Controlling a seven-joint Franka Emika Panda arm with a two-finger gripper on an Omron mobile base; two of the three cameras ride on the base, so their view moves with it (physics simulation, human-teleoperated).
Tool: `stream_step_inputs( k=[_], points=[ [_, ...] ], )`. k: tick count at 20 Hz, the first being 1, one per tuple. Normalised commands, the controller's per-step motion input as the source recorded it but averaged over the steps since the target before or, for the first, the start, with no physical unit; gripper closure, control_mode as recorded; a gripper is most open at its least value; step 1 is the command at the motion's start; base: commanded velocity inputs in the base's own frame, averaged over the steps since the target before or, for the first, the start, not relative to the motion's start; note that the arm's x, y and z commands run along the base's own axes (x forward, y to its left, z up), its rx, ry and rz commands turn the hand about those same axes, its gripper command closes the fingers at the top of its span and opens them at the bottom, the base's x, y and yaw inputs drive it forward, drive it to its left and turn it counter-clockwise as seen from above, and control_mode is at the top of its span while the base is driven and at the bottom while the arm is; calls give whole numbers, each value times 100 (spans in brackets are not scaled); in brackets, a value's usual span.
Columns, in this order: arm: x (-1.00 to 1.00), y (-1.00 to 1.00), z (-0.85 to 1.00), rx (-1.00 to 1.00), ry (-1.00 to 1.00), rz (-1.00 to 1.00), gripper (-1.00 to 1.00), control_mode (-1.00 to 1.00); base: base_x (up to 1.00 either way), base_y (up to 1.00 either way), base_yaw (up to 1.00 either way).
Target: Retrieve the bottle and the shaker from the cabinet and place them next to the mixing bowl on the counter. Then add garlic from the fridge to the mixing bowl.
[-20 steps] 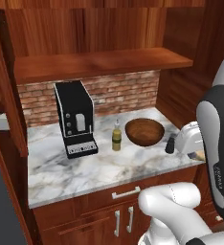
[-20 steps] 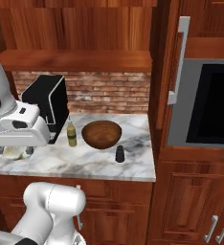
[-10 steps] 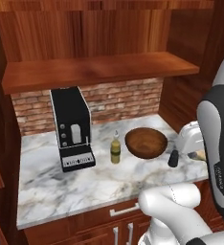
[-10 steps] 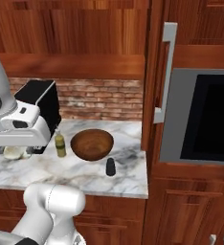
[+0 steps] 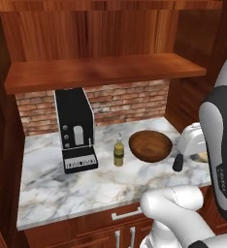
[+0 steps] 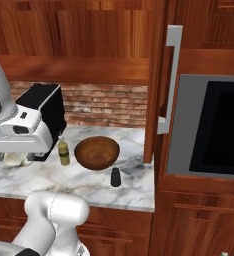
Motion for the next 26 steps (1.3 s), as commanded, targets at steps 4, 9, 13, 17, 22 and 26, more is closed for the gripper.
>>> stream_step_inputs(
  k=[4,9,13,17,22,26],
  points=[
    [39,-15,0,3,0,0,100,-100,33,-15,0],
    [75,-27,0,5,2,0,100,-100,0,0,0],
    [65,-6,-21,0,6,0,100,-100,0,0,0],
    [53,0,-37,0,7,0,100,-100,0,0,0],
    [49,0,-53,0,2,0,100,-100,0,0,0],
    [30,0,-61,0,0,0,100,-100,0,0,0]
  ],
)
